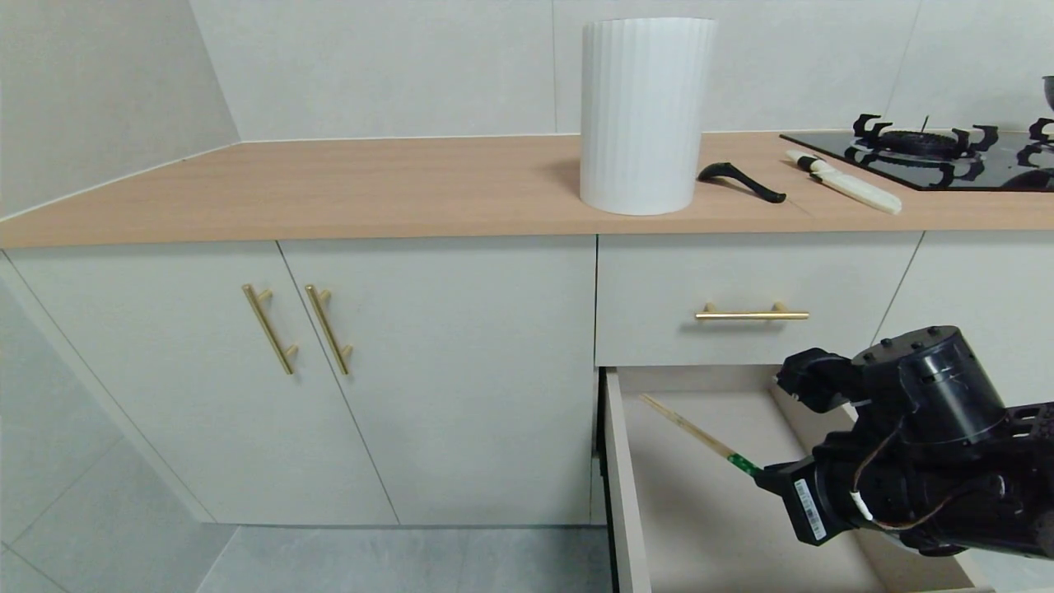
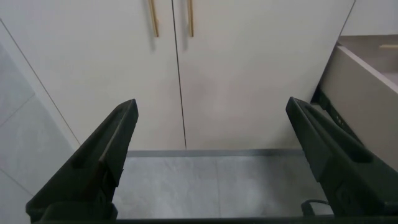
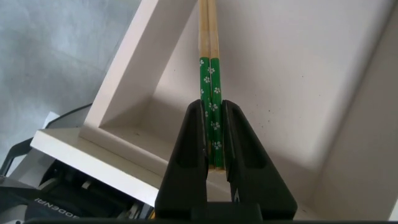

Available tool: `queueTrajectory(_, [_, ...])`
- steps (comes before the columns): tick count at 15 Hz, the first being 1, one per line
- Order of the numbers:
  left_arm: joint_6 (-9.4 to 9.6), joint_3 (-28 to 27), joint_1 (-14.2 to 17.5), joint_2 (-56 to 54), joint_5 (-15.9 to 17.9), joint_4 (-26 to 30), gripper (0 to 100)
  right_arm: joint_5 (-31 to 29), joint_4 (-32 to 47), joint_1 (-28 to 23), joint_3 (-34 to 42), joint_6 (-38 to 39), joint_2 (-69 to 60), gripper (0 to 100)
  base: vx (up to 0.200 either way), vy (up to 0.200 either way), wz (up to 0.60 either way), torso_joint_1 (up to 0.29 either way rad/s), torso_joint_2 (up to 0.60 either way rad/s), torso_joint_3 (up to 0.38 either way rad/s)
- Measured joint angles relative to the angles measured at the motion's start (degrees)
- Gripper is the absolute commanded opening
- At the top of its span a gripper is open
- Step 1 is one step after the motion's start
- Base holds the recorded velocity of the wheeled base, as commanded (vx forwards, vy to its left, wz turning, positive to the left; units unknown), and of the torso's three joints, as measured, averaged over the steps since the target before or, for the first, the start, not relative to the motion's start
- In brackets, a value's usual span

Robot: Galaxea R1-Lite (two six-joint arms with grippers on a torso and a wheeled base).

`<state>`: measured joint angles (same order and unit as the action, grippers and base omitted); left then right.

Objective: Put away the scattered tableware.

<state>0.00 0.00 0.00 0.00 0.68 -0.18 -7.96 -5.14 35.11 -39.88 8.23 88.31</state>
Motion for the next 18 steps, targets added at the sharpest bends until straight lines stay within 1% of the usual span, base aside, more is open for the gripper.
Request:
queueTrajectory(2, [0.00,0.0,0.0,0.0,0.0,0.0,100,-0.3,-0.8,0.0,-0.4,0.0,1.2,0,0.000,0.000,0.00,0.000,0.00,0.000])
queueTrajectory(6, [0.00,0.0,0.0,0.0,0.0,0.0,100,-2.4,-6.0,-0.9,-1.3,0.6,7.6,0,0.000,0.000,0.00,0.000,0.00,0.000])
queueTrajectory(10, [0.00,0.0,0.0,0.0,0.0,0.0,100,-2.9,-11.1,-3.8,-4.4,6.2,17.4,0,0.000,0.000,0.00,0.000,0.00,0.000])
queueTrajectory(12, [0.00,0.0,0.0,0.0,0.0,0.0,100,-4.4,-15.9,-4.8,-5.9,9.1,22.2,0,0.000,0.000,0.00,0.000,0.00,0.000])
queueTrajectory(16, [0.00,0.0,0.0,0.0,0.0,0.0,100,-6.1,-21.7,-5.2,-7.1,10.9,29.4,0,0.000,0.000,0.00,0.000,0.00,0.000])
queueTrajectory(18, [0.00,0.0,0.0,0.0,0.0,0.0,100,-7.0,-22.7,-5.2,-8.1,11.9,33.5,0,0.000,0.000,0.00,0.000,0.00,0.000])
